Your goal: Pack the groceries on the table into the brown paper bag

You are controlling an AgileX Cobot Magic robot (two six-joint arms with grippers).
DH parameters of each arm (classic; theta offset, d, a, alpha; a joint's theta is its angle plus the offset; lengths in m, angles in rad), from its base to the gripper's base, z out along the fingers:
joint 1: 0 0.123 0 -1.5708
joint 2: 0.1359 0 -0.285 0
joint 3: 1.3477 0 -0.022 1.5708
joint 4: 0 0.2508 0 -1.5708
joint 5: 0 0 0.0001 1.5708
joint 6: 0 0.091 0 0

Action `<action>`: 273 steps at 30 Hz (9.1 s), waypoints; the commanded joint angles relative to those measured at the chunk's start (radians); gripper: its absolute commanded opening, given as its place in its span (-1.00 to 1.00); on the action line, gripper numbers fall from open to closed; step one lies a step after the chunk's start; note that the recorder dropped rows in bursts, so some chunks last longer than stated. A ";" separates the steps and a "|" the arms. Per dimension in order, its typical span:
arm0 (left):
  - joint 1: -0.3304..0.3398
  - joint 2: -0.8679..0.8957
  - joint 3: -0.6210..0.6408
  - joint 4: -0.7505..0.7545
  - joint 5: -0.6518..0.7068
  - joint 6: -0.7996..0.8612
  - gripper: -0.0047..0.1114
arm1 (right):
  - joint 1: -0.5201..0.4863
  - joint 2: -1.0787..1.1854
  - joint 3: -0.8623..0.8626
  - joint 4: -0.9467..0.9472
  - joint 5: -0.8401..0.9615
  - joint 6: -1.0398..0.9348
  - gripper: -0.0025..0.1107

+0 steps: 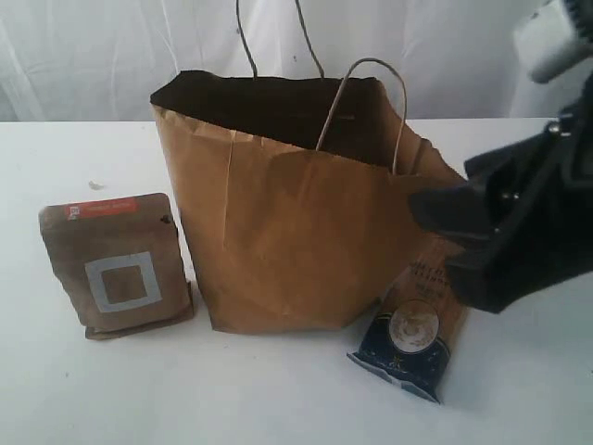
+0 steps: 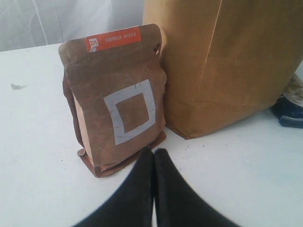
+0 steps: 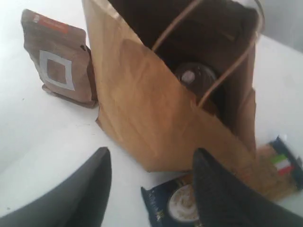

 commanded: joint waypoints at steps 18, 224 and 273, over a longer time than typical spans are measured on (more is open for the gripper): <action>0.004 -0.005 0.004 -0.001 0.000 -0.006 -0.90 | 0.032 0.019 -0.026 0.047 -0.052 0.034 -0.96; 0.088 1.573 -1.262 0.199 0.792 0.569 0.89 | -0.680 -0.844 0.866 0.142 -0.346 -0.262 -0.96; 0.088 1.252 -1.429 0.338 0.972 0.277 -0.92 | -0.680 -0.844 0.866 0.142 -0.346 -0.262 -0.96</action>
